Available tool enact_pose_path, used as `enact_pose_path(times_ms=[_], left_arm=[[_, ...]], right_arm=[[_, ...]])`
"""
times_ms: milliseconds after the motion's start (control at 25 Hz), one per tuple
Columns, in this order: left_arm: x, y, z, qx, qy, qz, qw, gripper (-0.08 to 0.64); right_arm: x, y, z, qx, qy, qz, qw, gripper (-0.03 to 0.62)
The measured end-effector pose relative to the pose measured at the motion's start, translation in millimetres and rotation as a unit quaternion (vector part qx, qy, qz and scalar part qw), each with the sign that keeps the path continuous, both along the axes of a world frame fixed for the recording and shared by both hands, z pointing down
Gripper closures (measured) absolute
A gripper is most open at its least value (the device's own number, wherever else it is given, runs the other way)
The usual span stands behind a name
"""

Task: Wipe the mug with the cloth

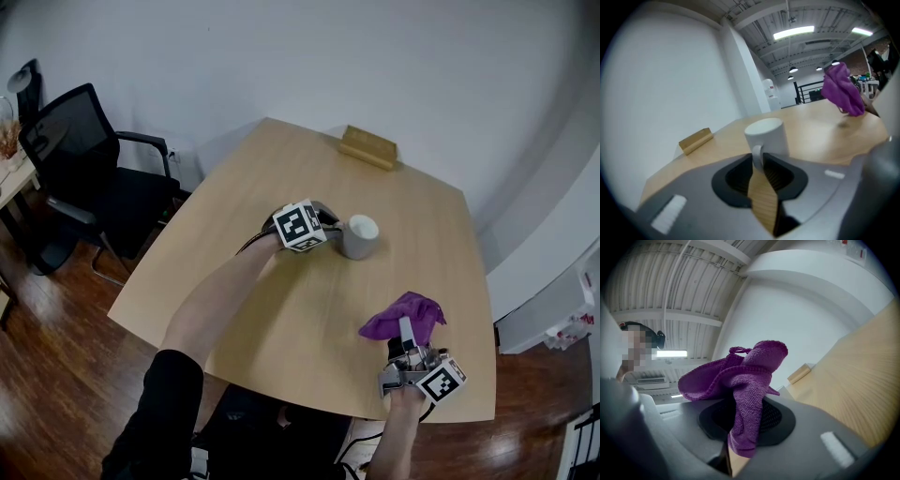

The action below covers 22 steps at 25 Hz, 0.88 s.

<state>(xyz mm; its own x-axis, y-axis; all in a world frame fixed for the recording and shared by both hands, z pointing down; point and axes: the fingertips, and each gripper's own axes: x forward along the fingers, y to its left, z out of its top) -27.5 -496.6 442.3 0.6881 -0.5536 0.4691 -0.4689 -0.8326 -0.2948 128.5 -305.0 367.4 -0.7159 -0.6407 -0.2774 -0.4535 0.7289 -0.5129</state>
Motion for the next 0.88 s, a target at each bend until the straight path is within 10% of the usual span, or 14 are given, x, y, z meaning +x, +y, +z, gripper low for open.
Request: enact_pose_path(times_ms=[560,880], left_arm=[[12.1,-28.9,0.5,-0.021,0.048,-0.111,0.9925,0.499],[-8.9,-46.5,4.6,-0.055,0.106,-0.231,0.9656,0.502]], right_arm=[[6.6,-4.2,0.0,-0.003,0.002,0.004,1.0,0.511],[12.4,-5.3,3.5,-0.016,-0.001,0.01,1.0,0.511]])
